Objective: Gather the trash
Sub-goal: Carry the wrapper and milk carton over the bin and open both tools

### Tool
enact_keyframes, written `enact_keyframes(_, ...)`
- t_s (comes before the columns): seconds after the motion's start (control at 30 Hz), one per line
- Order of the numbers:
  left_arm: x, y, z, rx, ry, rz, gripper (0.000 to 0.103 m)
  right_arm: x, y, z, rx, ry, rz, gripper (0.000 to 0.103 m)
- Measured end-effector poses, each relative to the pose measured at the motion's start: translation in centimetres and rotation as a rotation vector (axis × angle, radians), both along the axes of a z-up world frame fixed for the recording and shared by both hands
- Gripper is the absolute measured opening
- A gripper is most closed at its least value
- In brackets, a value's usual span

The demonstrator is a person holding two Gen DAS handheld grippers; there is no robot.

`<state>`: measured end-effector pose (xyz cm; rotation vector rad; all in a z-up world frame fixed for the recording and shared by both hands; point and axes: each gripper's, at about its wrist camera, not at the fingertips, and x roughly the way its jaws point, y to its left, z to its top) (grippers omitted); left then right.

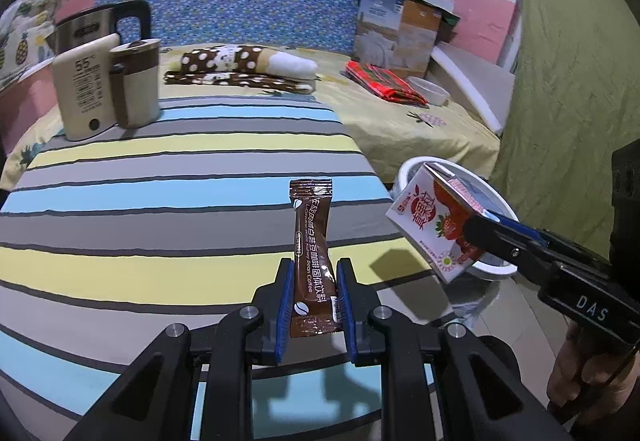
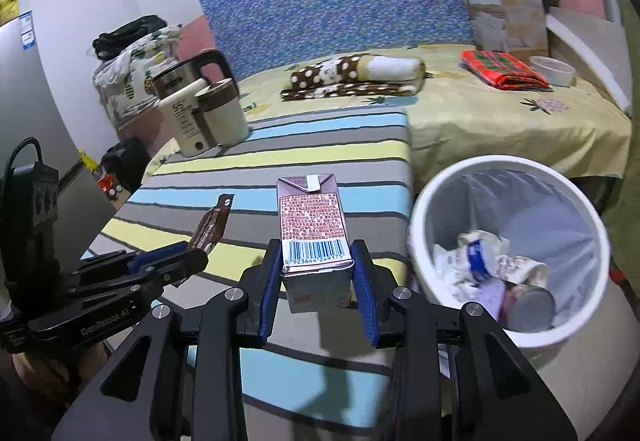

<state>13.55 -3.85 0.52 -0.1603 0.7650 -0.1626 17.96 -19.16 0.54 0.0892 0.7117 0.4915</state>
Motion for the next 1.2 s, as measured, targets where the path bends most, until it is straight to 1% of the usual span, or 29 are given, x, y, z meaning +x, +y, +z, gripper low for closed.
enact_keyframes(0.33,1.6,-3.8,0.1,0.023,0.009,-0.079,0.022,0.0,-3.7,-0.4,0.02,-0.006,-0.107,0.036)
enact_keyframes(0.73,4.2,-9.1,0.3,0.009,-0.006,-0.204,0.022,0.2,-8.9,-1.2,0.01,-0.002,-0.243,0.036)
enact_keyframes(1.2,7.9,-14.2,-1.1,0.013,0.026,-0.302,0.022,1.1,-11.9,-2.2,-0.01,0.035,-0.334,0.036)
